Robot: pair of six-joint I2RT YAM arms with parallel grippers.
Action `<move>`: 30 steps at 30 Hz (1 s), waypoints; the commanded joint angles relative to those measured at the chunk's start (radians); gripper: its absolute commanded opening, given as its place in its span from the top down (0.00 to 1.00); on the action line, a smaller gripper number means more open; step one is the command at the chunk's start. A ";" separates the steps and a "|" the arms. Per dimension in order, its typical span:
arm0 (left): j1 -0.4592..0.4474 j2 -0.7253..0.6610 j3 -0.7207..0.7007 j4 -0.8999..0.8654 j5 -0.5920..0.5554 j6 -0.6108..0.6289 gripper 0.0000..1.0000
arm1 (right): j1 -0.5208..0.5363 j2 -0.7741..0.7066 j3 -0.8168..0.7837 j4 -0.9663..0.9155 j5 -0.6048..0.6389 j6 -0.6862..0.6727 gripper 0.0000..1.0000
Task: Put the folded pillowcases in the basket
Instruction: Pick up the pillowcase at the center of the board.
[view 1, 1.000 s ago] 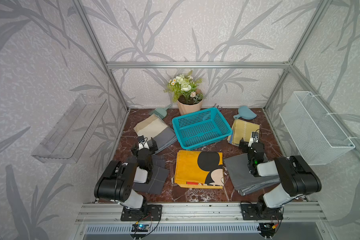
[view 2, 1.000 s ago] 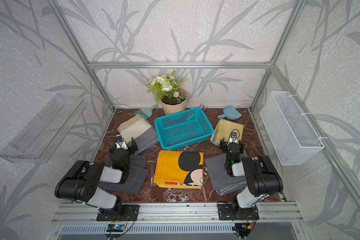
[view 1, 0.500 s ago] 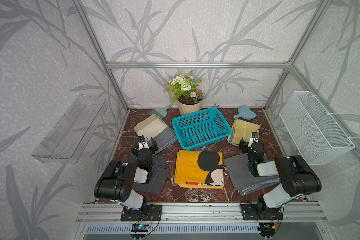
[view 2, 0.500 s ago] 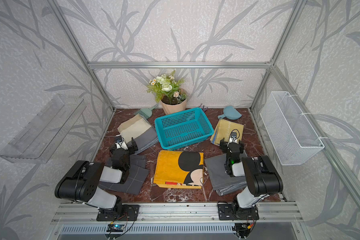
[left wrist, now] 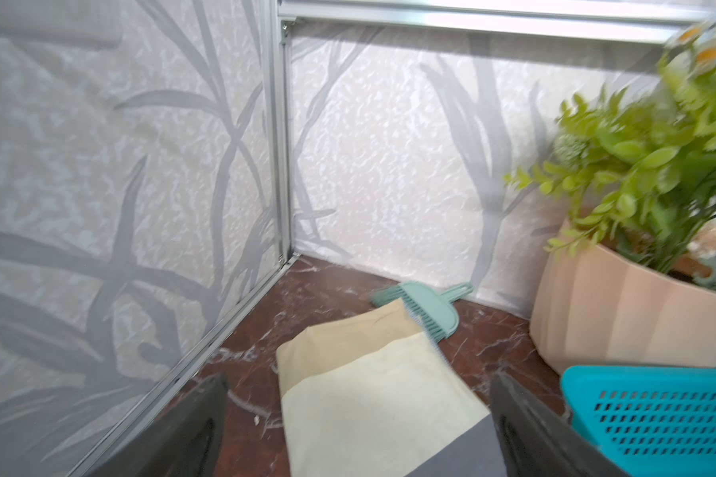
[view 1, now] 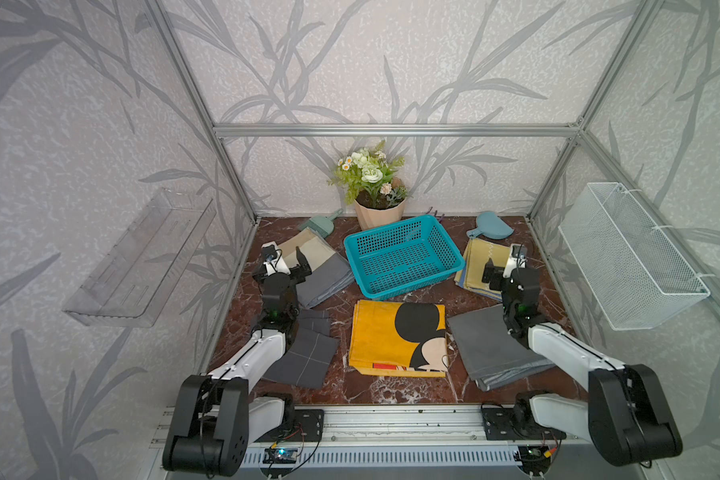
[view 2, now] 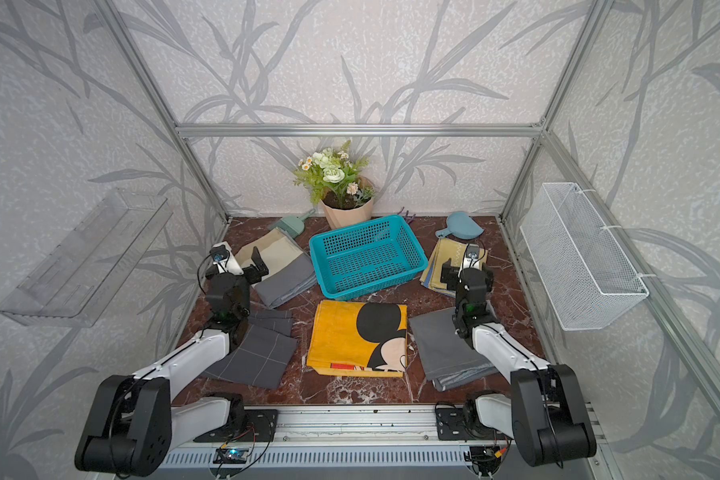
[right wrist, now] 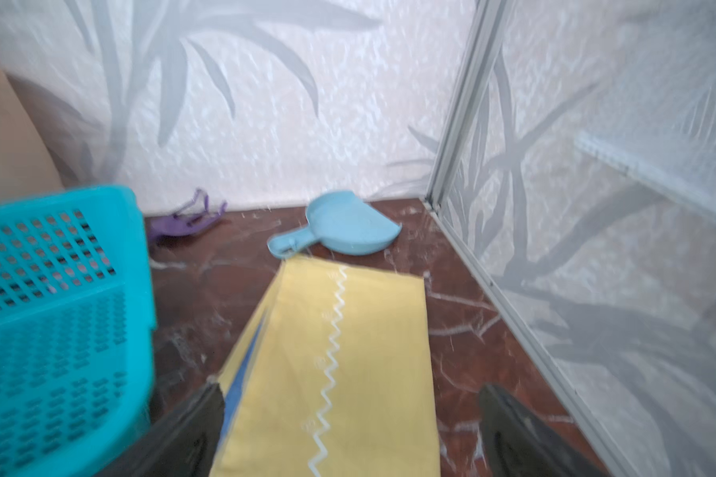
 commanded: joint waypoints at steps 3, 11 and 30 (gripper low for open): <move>-0.058 -0.020 0.140 -0.442 0.198 -0.158 0.00 | 0.063 -0.011 0.322 -0.754 -0.066 0.130 0.01; -0.204 -0.091 0.134 -0.703 0.301 -0.295 0.00 | 0.210 -0.110 0.293 -1.018 -0.275 0.339 0.01; -0.389 0.029 -0.020 -0.662 0.516 -0.365 0.00 | 0.455 0.001 0.076 -0.858 -0.566 0.623 0.01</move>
